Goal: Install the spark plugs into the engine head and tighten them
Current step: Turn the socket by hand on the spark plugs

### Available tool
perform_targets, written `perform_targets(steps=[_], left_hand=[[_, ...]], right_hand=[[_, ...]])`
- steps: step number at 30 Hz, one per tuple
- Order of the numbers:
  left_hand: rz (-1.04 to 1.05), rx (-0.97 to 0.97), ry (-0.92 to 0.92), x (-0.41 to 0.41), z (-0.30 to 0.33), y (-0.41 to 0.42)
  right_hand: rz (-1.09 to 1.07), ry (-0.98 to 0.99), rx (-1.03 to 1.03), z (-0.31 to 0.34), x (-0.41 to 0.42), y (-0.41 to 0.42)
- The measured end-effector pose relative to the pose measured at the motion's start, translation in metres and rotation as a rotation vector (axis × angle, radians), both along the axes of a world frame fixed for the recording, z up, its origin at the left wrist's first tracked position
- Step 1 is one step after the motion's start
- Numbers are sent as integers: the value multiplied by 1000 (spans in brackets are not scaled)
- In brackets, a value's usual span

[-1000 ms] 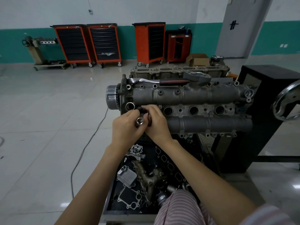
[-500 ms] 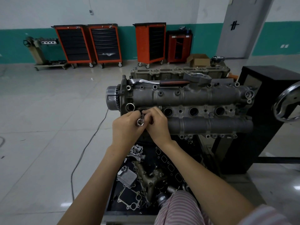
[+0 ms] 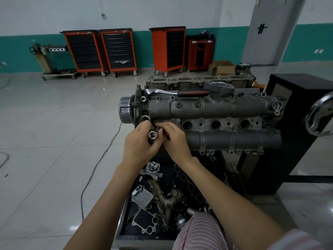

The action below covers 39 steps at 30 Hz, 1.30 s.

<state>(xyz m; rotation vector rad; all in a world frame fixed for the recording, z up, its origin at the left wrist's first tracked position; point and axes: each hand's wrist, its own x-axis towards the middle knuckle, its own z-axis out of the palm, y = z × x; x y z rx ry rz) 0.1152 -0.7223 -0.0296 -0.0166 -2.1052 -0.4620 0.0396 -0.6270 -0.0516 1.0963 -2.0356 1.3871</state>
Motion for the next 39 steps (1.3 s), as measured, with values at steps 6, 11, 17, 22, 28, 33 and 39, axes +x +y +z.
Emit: perform_targets(steps=[6,11,17,22,28,33,39], left_hand=[[39,-55,40,-3,5,4],[87,-113,45,-7,-1,2],[64,-108,26,-5,-3,1],[77,-91,-16,-3,-2,3],[64,-44,-38,-1,5,6],[98,-70,5,-4,6,8],[21,-71,-25,0,4,3]], right_hand=[[-23,-115,-46,1,0,-3],[-2,1,57,2,1,0],[26,33,52,3,3,1],[-27,-11,46,2,0,-2],[-62,-106,-35,4,0,-7],[-49,-117,-18,2,0,-5],[37,17,105,1,-5,1]])
